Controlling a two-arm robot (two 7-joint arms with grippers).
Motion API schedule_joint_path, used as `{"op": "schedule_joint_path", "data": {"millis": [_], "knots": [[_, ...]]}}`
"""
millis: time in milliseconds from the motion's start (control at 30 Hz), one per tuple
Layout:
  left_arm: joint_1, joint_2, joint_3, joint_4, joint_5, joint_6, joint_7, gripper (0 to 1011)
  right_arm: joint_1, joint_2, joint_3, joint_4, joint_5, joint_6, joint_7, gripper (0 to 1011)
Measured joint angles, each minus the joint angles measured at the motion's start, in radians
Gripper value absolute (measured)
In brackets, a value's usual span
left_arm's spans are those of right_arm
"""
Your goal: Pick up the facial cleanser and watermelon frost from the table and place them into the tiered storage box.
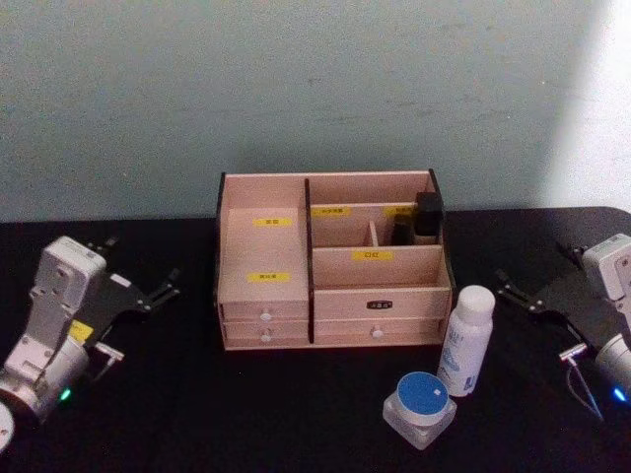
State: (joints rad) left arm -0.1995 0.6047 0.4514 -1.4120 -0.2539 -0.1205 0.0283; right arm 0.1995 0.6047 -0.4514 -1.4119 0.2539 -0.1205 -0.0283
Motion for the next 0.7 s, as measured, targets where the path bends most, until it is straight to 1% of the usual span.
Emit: {"op": "schedule_joint_path", "data": {"millis": [700], "knots": [[0.0,0.0,0.0,0.0,0.0,0.0,0.0,1001,0.0,0.0,0.0,0.0,0.0,0.0,0.0,1002]]}}
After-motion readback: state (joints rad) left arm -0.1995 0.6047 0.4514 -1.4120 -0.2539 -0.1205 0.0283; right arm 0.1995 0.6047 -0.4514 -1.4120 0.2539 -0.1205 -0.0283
